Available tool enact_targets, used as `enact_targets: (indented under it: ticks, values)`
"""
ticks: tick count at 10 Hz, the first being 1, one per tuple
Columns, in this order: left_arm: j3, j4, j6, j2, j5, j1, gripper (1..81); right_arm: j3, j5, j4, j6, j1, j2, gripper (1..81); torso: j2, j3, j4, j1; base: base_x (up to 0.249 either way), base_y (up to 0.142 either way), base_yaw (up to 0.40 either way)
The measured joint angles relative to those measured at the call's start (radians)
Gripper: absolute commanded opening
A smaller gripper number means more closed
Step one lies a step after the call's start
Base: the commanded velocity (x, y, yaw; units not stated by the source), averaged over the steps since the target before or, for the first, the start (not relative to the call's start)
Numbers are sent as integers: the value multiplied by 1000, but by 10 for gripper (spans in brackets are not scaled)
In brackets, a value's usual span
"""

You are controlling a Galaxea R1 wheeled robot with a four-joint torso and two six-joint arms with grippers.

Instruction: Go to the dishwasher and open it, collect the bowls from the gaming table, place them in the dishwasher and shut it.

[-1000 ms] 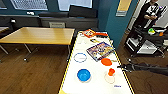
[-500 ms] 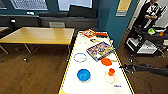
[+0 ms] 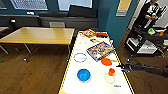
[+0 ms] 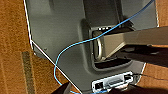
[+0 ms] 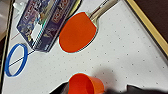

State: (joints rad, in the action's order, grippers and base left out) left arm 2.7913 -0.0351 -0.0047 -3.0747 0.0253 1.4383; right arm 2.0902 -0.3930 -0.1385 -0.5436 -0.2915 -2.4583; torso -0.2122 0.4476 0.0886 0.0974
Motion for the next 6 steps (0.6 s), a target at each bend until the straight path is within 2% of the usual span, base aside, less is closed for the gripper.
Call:
enact_targets:
  ticks: [6]
  values:
    - [0, 1, 0, 0, 0, 0, 811, 100, 1, 0, 0, -18, -50, 811, 0, 0, 0, 0, 0, 0, 0]
